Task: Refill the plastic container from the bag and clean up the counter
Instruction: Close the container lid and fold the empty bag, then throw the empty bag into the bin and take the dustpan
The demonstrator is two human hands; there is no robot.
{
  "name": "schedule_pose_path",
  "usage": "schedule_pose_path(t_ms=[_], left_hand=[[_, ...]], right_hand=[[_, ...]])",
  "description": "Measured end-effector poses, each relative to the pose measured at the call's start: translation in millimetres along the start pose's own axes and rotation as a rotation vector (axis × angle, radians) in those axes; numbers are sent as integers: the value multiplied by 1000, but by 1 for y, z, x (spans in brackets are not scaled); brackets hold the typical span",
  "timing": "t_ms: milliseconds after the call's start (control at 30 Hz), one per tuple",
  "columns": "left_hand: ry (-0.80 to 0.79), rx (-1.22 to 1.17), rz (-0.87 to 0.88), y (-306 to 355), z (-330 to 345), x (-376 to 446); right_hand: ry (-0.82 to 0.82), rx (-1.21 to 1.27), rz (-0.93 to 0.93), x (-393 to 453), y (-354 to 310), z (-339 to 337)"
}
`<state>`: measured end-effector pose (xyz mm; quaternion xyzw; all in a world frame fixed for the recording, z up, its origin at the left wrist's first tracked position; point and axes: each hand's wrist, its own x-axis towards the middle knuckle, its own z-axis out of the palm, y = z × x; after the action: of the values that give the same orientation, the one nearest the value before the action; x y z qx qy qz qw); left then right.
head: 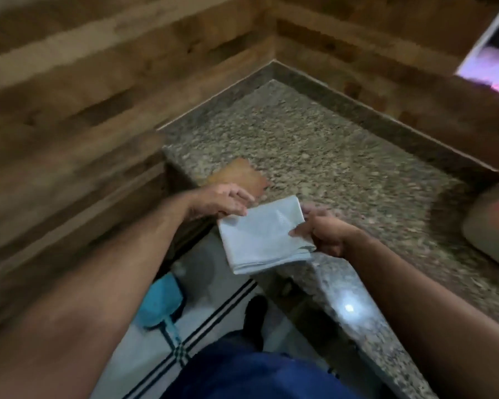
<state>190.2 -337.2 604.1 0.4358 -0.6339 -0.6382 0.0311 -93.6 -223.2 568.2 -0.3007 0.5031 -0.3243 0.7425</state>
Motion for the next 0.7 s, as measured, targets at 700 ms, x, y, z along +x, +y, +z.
schedule_pose_path(t_ms=[700], left_hand=[[1111, -650, -623, -424, -15, -292]], right_hand=[[-103, -1195, 248, 213, 200, 345]])
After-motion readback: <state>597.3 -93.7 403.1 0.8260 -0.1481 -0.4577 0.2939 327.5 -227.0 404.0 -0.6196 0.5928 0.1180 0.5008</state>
